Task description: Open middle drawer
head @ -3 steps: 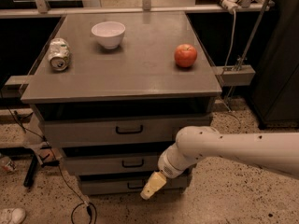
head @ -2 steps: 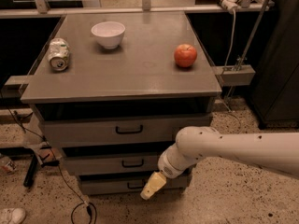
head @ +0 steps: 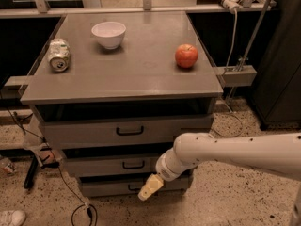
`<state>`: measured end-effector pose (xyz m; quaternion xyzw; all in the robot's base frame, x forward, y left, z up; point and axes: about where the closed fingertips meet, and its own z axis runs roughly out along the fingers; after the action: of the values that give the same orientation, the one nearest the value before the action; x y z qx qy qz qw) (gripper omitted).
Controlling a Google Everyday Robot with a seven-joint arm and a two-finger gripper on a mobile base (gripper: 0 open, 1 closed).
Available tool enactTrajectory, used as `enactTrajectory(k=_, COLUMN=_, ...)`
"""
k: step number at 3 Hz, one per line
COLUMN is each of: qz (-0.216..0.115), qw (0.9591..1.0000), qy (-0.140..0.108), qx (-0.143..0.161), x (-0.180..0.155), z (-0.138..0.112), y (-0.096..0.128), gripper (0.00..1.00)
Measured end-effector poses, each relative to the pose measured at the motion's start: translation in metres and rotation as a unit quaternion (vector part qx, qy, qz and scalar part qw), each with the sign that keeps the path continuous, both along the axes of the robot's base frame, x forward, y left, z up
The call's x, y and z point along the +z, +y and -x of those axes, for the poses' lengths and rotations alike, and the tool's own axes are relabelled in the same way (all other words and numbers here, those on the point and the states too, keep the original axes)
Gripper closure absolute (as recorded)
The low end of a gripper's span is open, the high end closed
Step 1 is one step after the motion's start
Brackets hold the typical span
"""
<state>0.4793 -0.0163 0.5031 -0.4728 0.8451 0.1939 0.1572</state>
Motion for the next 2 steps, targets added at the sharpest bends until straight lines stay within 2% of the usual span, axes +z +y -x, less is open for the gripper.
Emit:
enactTrajectory(k=1, qz=-0.019, qw=0.9986, qy=-0.032, qx=-0.038, x=-0.021, z=-0.027, y=-0.007, gripper=0.00)
enactTrajectory(k=2, qz=-0.035, qw=0.9957, qy=-0.050, qx=-0.069, x=-0.036, z=-0.043, y=-0.015, gripper=0.00)
